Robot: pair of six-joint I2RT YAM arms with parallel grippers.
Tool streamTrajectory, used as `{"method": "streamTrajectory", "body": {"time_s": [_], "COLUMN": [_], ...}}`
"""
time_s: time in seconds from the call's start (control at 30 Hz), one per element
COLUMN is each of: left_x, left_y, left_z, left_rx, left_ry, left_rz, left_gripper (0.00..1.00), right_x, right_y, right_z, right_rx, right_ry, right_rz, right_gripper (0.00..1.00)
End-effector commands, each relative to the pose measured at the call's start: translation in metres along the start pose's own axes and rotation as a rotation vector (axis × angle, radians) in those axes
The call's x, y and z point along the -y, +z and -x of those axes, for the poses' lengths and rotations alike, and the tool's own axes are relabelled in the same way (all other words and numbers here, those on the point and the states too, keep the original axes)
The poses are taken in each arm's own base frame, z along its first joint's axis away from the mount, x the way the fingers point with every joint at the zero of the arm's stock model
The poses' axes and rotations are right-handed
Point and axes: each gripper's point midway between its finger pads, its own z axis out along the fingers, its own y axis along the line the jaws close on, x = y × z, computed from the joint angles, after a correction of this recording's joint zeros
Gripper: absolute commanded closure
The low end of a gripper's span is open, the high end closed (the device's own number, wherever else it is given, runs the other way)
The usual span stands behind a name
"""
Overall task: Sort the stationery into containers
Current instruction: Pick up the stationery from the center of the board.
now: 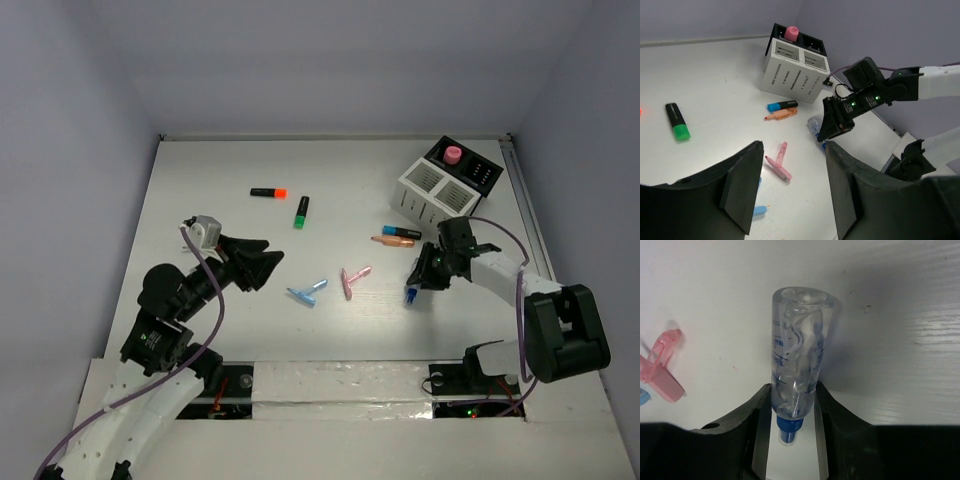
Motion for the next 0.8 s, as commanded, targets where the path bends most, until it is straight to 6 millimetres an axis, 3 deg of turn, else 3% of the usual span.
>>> {"method": "streamTrajectory", "body": {"time_s": [0.0, 0.03, 0.17, 0.2, 0.3, 0.43, 0.6, 0.77], "left_x": [0.003, 0.002, 0.004, 0.002, 0.003, -0.002, -0.015, -0.022], "left_y": [0.009, 0.011, 0.029, 0.039, 0.054, 0.065, 0.069, 0.070], "left_z": [0.017, 0.016, -0.001, -0.010, -0.028, -0.038, -0.046, -0.061], "left_rx": [0.059, 0.059, 0.042, 0.030, -0.022, -0.066, -0.086, -0.107], "left_ry": [-0.057, -0.076, -0.235, -0.306, -0.402, -0.441, -0.461, -0.505], "left_rz": [-0.004, -0.005, -0.063, -0.080, -0.128, -0.118, -0.048, -0.020], "left_gripper": [0.51, 0.48, 0.30, 0.27, 0.24, 0.24, 0.24, 0.34], "right_x": [-0.016, -0.025, -0.098, -0.120, -0.175, -0.224, -0.258, -0.267], "right_y": [-0.007, -0.012, -0.049, -0.055, -0.071, -0.090, -0.106, -0.099], "right_z": [0.010, 0.009, 0.006, -0.013, -0.040, -0.057, -0.066, -0.066], "right_rx": [0.038, 0.037, 0.042, 0.014, -0.007, 0.023, 0.099, 0.084], "right_ry": [-0.119, -0.156, -0.389, -0.497, -0.695, -0.871, -1.019, -1.055], "right_rz": [0.013, 0.032, 0.228, 0.279, 0.420, 0.593, 0.727, 0.752], "right_gripper": [0.78, 0.80, 0.81, 0.81, 0.84, 0.87, 0.87, 0.87]}}
